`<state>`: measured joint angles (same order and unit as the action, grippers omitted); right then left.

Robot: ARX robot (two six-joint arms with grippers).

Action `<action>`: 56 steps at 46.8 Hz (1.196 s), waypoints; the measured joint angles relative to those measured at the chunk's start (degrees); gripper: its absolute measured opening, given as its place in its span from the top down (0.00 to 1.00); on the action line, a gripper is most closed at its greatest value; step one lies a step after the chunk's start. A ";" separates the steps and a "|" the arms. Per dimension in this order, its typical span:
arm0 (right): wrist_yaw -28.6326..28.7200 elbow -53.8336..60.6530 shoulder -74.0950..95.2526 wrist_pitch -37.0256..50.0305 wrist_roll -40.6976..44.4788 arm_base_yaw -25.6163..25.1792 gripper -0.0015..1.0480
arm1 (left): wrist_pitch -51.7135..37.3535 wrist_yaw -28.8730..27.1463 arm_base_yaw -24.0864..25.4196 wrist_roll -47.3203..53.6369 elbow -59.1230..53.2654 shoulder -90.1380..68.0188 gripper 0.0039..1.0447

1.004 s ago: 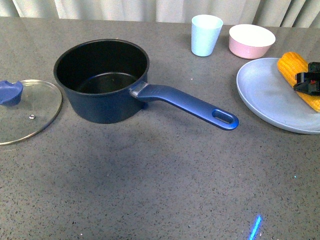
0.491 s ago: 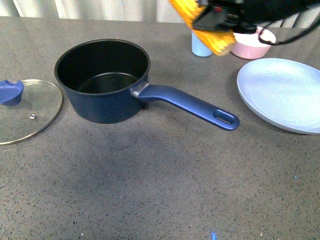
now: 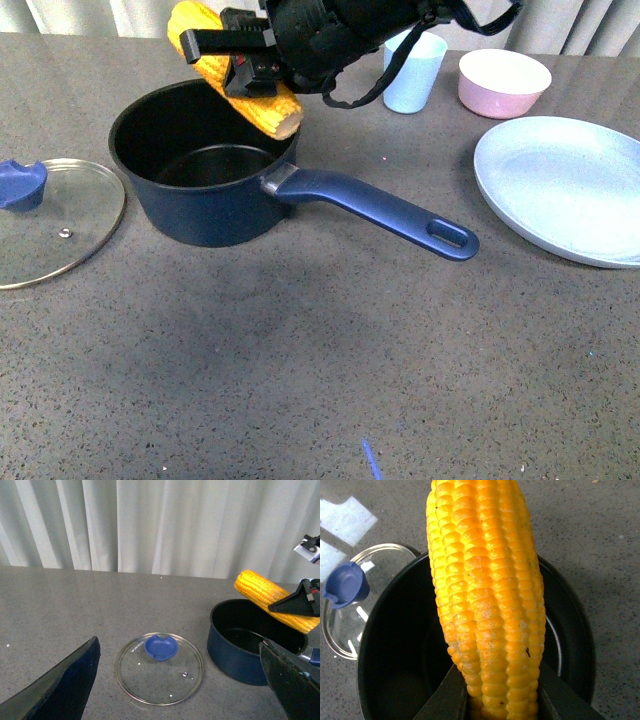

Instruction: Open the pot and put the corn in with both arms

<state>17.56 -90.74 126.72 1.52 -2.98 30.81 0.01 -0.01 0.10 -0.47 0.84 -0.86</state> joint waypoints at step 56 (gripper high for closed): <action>-9.03 29.40 -28.26 18.10 -3.54 -10.60 0.09 | 0.00 0.00 0.02 0.00 0.00 0.02 0.08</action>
<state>8.54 -61.34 98.45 19.62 -6.52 20.21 0.01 -0.01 0.12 -0.47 0.84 -0.84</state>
